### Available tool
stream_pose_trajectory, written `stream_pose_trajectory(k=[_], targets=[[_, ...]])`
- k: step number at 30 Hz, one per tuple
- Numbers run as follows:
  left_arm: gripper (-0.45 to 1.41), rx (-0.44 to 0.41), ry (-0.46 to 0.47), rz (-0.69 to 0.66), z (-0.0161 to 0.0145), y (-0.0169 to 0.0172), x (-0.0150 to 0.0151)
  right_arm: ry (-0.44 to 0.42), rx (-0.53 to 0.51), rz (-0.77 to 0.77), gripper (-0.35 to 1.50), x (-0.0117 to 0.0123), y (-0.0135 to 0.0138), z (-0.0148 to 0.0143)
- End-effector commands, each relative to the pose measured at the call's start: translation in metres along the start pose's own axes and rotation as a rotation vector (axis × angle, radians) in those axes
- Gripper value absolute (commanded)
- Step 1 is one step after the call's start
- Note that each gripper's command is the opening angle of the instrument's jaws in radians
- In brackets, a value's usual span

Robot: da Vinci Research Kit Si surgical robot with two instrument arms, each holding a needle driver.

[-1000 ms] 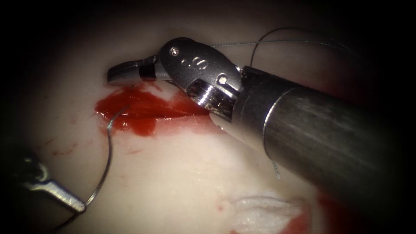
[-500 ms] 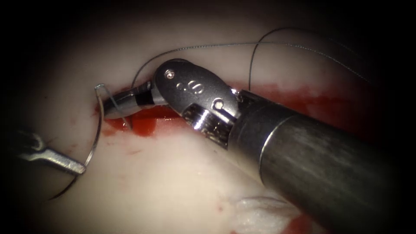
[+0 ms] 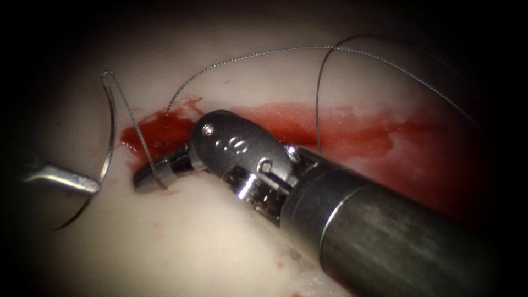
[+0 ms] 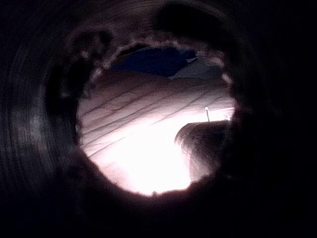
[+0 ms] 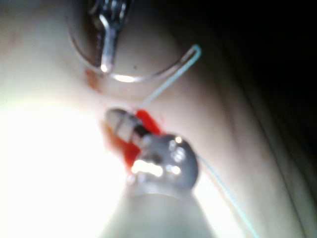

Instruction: Wound Closure

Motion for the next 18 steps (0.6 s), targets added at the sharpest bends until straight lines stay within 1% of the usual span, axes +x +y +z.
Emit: stream_pose_trajectory(k=[1,4,10,14,18], targets=[[-0.45,0.003,-0.008,0.002,0.0,-0.001,-0.0009,-0.007,0.02,0.005,-0.35,0.0006,0.0005,0.0007],[-0.45,0.004,-0.018,0.01,-0.0005,-0.001,-0.0014,-0.02,0.062,0.054,-0.35,0.0008,-0.0003,0.0009],[-0.45,0.005,-0.084,0.013,-0.0019,-0.0006,-0.0026,-0.029,0.129,0.151,-0.35,0.0007,-0.0017,0.0001],[-0.45,0.004,-0.16,-0.001,-0.0034,0.0,-0.0038,-0.039,0.169,0.241,-0.35,0.0006,-0.0028,-0.0017],[-0.45,0.002,-0.209,-0.013,-0.0042,0.0006,-0.0045,-0.064,0.19,0.341,-0.35,0.0001,-0.0039,-0.004]])
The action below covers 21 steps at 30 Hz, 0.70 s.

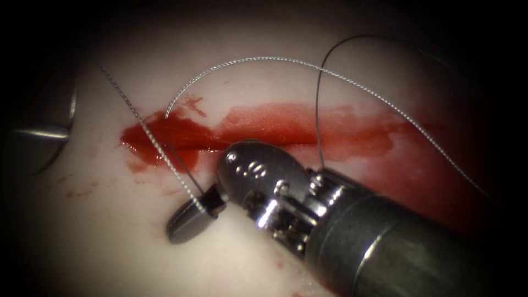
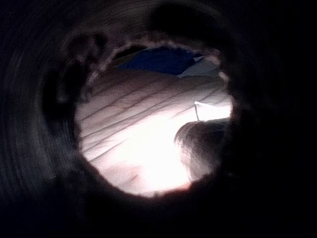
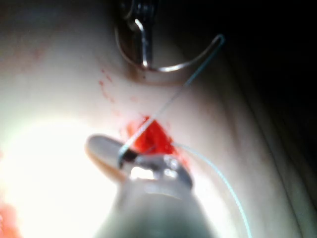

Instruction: Wound Closure

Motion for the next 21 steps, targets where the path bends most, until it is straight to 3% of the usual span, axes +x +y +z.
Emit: stream_pose_trajectory(k=[1,6,14,21], targets=[[-0.45,0.004,-0.017,0.002,0.0003,-0.0008,-0.0009,-0.015,-0.001,0.012,-0.35,0.0005,0.0003,-0.001],[-0.45,-0.002,-0.051,-0.013,0.0003,0.0002,-0.0015,-0.054,0.012,0.053,-0.35,-0.0009,-0.0007,-0.003],[-0.45,-0.118,-0.149,-0.015,-0.0011,0.0015,-0.0028,-0.093,0.027,0.157,-0.35,-0.0029,-0.0025,-0.0057],[-0.45,-0.149,-0.194,-0.039,-0.0018,0.0027,-0.0034,-0.125,0.016,0.228,-0.35,-0.0044,-0.0037,-0.0075]])
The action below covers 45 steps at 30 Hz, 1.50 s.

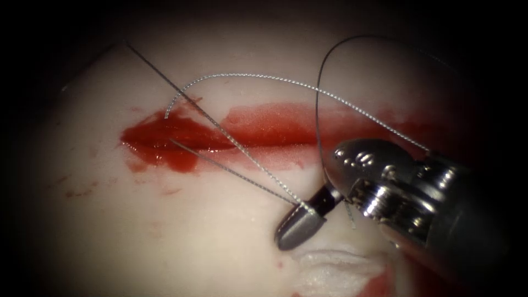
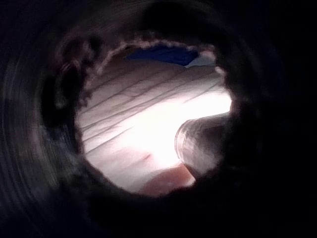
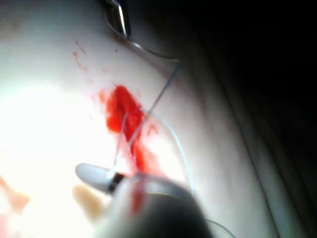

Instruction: Wound Closure

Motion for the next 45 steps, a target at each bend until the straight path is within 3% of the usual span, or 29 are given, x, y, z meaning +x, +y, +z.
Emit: stream_pose_trajectory(k=[1,8,13,17,18,20,25,28,29,30,31,32,36,42,44,45], targets=[[-0.45,0.004,0.0,0.002,0.0004,-0.001,-0.0006,-0.005,-0.005,0.006,-0.35,0.0006,0.0004,-0.0007],[-0.45,0.003,0.046,0.016,0.0012,-0.0012,0.0001,-0.019,-0.008,0.034,-0.35,-0.0005,0.0002,-0.0011],[-0.45,0.002,0.111,0.055,0.0022,-0.002,0.0016,0.077,-0.064,-0.055,-0.35,0.0002,0.0007,-0.0003],[-0.45,0.044,0.169,0.092,0.0031,-0.0032,0.0031,0.16,-0.146,-0.169,-0.33,0.0025,0.0015,0.0],[-0.45,0.063,0.181,0.104,0.0033,-0.0036,0.0036,0.197,-0.186,-0.204,-0.13,0.0035,0.0019,0.0],[-0.45,0.096,0.21,0.118,0.0036,-0.0042,0.0042,0.243,-0.227,-0.212,0.0,0.005,0.0023,-0.0001],[-0.45,0.157,0.271,0.145,0.0042,-0.0053,0.0055,0.36,-0.353,-0.192,-0.06,0.0086,0.0034,-0.0011],[-0.45,0.2,0.292,0.157,0.0041,-0.0059,0.0056,0.373,-0.461,-0.192,-0.03,0.0094,0.0038,-0.0013],[-0.45,0.216,0.293,0.158,0.0041,-0.0061,0.0056,0.37,-0.498,-0.184,0.02,0.0095,0.004,-0.0012],[-0.45,0.24,0.293,0.156,0.0038,-0.0065,0.0055,0.354,-0.585,-0.172,0.42,0.0097,0.0044,-0.0009],[-0.45,0.251,0.292,0.154,0.0037,-0.0066,0.0054,0.346,-0.641,-0.149,0.94,0.0098,0.0048,-0.0004],[-0.45,0.252,0.283,0.16,0.0037,-0.0067,0.0054,0.341,-0.666,-0.136,0.98,0.0097,0.005,-0.0001],[-0.45,0.252,0.275,0.166,0.0036,-0.0066,0.0052,0.316,-0.644,-0.124,0.88,0.0092,0.0052,0.001],[-0.45,0.304,0.263,0.17,0.0027,-0.007,0.0044,0.301,-0.643,-0.132,0.91,0.009,0.0057,0.0029],[-0.45,0.321,0.259,0.165,0.0025,-0.0071,0.0042,0.287,-0.626,-0.133,0.81,0.0091,0.0058,0.0034],[-0.45,0.325,0.257,0.169,0.0024,-0.0072,0.0041,0.278,-0.612,-0.128,0.68,0.0092,0.0059,0.0038]])
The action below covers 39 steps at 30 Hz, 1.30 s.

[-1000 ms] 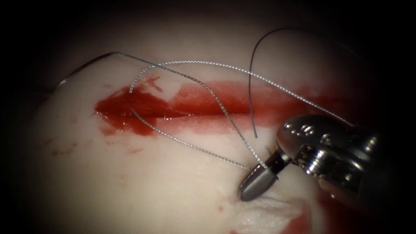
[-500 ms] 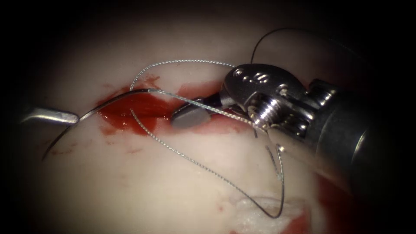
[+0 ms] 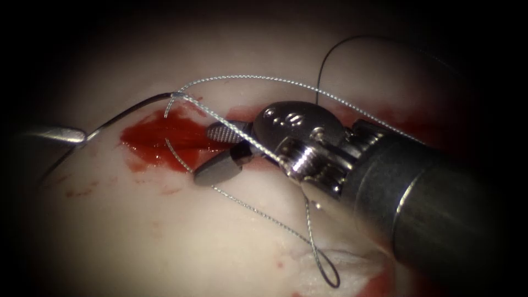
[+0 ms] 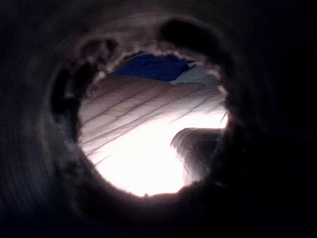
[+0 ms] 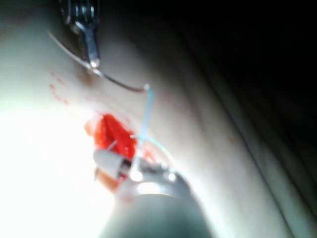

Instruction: Wound Closure

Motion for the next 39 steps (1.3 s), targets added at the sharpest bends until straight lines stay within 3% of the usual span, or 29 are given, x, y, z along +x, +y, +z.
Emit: stream_pose_trajectory(k=[1,3,6,10,12,15,19,24,27,29,34,36,39], targets=[[-0.45,0.005,-0.004,0.008,0.0003,-0.0009,-0.001,-0.01,0.021,-0.003,0.54,0.0011,0.0003,0.001],[-0.45,0.005,-0.007,0.007,0.0003,-0.001,-0.001,-0.029,0.048,-0.01,0.16,0.0011,0.0002,0.0016],[-0.45,0.011,-0.008,0.007,0.0003,-0.001,-0.001,-0.033,0.048,-0.009,0.36,0.0011,0.0002,0.0023],[-0.45,0.011,-0.008,0.006,0.0003,-0.0011,-0.001,-0.073,0.015,-0.013,0.26,0.0008,0.001,0.0027],[-0.45,0.011,-0.008,0.006,0.0003,-0.0011,-0.001,-0.087,0.004,-0.016,0.31,0.0006,0.0013,0.003],[-0.45,0.011,-0.008,0.005,0.0003,-0.0011,-0.001,-0.093,-0.005,-0.021,0.69,0.0003,0.0016,0.0035],[-0.45,0.01,-0.009,0.005,0.0003,-0.0011,-0.001,-0.092,-0.008,-0.014,0.54,0.0004,0.0016,0.0037],[-0.45,0.01,-0.009,0.005,0.0003,-0.0011,-0.001,-0.092,-0.015,-0.013,0.58,0.0006,0.0017,0.0044],[-0.45,0.01,-0.01,0.005,0.0004,-0.0011,-0.001,-0.095,-0.019,-0.014,0.32,0.0006,0.0017,0.0048],[-0.45,0.01,-0.01,0.005,0.0004,-0.0011,-0.001,-0.095,-0.019,-0.014,-0.35,0.0006,0.0017,0.0049],[-0.45,0.01,-0.01,0.005,0.0004,-0.0011,-0.001,-0.133,-0.041,-0.019,-0.35,0.0006,0.0018,0.0048],[-0.45,0.01,-0.01,0.005,0.0004,-0.0011,-0.001,-0.187,-0.044,-0.005,-0.35,0.0006,0.0018,0.0046],[-0.45,0.009,-0.014,0.006,0.0003,-0.0011,-0.001,-0.288,0.033,0.012,-0.35,0.0002,0.0015,0.0038]])
